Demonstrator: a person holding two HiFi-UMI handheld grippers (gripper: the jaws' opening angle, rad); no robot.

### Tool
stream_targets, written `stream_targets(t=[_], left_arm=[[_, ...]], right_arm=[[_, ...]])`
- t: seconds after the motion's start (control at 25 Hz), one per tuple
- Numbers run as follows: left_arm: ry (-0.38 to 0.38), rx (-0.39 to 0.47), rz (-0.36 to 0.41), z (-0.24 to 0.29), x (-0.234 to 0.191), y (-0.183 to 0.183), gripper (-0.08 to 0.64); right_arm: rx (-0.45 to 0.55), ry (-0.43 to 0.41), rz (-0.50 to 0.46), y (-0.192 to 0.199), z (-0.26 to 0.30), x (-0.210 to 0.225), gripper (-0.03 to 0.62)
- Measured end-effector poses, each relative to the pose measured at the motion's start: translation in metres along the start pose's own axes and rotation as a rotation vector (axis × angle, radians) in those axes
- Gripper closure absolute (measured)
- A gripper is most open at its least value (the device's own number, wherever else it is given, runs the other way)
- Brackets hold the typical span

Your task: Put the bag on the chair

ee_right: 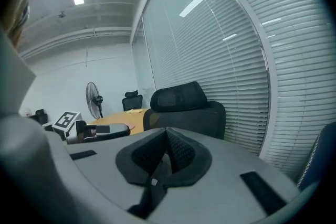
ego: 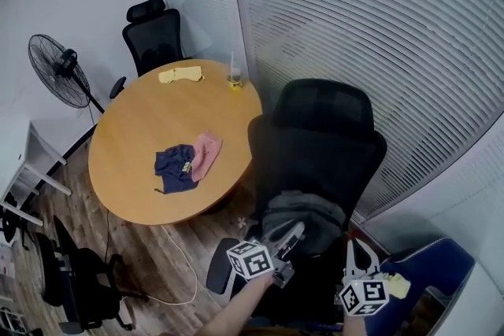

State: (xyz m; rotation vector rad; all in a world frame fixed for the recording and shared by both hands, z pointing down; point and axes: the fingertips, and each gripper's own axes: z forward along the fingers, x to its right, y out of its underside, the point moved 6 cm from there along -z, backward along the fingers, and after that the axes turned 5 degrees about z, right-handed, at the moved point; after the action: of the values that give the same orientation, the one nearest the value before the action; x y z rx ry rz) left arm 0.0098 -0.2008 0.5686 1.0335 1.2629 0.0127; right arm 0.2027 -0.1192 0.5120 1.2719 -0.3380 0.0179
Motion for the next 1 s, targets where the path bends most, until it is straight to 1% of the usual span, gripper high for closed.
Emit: stream_targets(t=[0.16, 0.24, 0.36, 0.44, 0.52, 0.6, 0.68, 0.76, 0.84, 0.92, 1.0], left_arm=[[-0.008, -0.028, 0.109, -0.011, 0.018, -0.011, 0.515], [-0.028, -0.049, 0.142, -0.017, 0.026, -0.015, 0.534], [-0.034, -0.070, 0.185, -0.024, 0.041, -0.023, 0.536], [-0.036, -0.089, 0.238, -0.030, 0.051, -0.027, 0.537], [-0.056, -0.111, 0.284, -0.035, 0.057, -0.031, 0.537], [-0.063, -0.112, 0.309, -0.043, 0.062, -0.035, 0.537], [-0.056, -0.093, 0.335, -0.051, 0.067, -0.039, 0.537], [-0.066, -0.082, 0.375, -0.058, 0.072, -0.044, 0.537], [-0.098, -0.087, 0.402, -0.063, 0.076, -0.048, 0.537], [-0.138, -0.110, 0.419, -0.067, 0.079, -0.050, 0.537], [-0.160, -0.124, 0.435, -0.072, 0.082, -0.053, 0.537]], right_arm=[[0.025, -0.007, -0.004, -0.002, -0.009, -0.012, 0.580], [0.033, -0.012, -0.004, -0.002, -0.014, -0.019, 0.580], [0.046, -0.021, -0.004, -0.001, -0.022, -0.028, 0.580], [0.061, -0.026, -0.005, -0.001, -0.027, -0.033, 0.580], [0.073, -0.023, -0.010, -0.005, -0.033, -0.038, 0.580], [0.087, -0.019, -0.018, -0.007, -0.038, -0.042, 0.580], [0.101, -0.020, -0.025, -0.008, -0.042, -0.045, 0.580], [0.111, -0.025, -0.034, -0.011, -0.045, -0.049, 0.580], [0.119, -0.029, -0.039, -0.014, -0.048, -0.052, 0.580], [0.129, -0.034, -0.031, -0.017, -0.052, -0.055, 0.580], [0.134, -0.035, -0.022, -0.018, -0.055, -0.059, 0.580]])
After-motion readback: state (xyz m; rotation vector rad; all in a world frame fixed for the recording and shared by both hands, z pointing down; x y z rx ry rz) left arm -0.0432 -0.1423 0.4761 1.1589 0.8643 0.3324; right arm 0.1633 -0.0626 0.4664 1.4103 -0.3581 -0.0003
